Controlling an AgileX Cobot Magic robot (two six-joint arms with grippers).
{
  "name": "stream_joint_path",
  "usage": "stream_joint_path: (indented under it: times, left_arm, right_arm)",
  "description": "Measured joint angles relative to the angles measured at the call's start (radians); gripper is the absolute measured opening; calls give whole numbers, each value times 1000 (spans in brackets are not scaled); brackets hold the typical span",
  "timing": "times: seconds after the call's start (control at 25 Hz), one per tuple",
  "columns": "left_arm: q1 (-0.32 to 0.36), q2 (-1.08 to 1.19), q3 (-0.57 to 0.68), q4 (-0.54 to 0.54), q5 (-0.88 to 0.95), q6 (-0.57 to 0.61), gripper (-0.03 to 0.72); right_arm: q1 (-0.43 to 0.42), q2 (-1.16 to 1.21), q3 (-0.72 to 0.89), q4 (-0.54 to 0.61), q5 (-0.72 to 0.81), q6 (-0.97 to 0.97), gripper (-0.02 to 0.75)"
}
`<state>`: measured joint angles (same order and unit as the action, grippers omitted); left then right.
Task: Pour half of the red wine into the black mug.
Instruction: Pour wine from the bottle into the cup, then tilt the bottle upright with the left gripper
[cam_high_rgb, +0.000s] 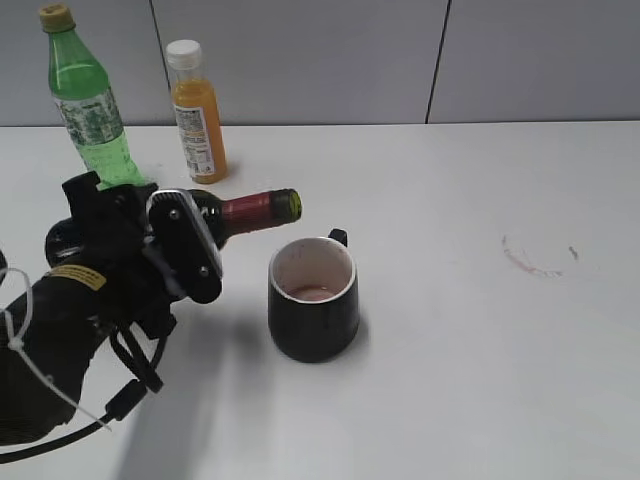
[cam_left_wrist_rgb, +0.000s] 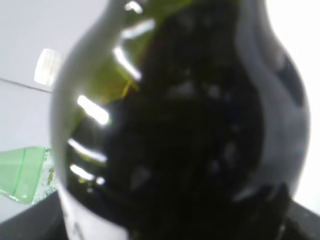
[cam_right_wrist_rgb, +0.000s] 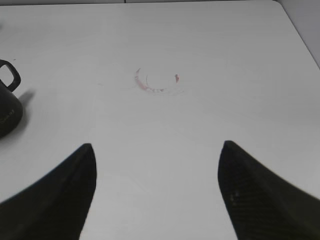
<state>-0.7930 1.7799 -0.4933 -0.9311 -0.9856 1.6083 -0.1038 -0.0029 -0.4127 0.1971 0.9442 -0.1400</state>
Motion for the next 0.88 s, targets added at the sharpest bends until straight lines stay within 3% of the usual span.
stream_joint_path:
  times: [0.88]
  left_arm:
    - [0,5,-26,-48,-37,309,545]
  right_arm:
    - [0,0,0,0,0,0,573]
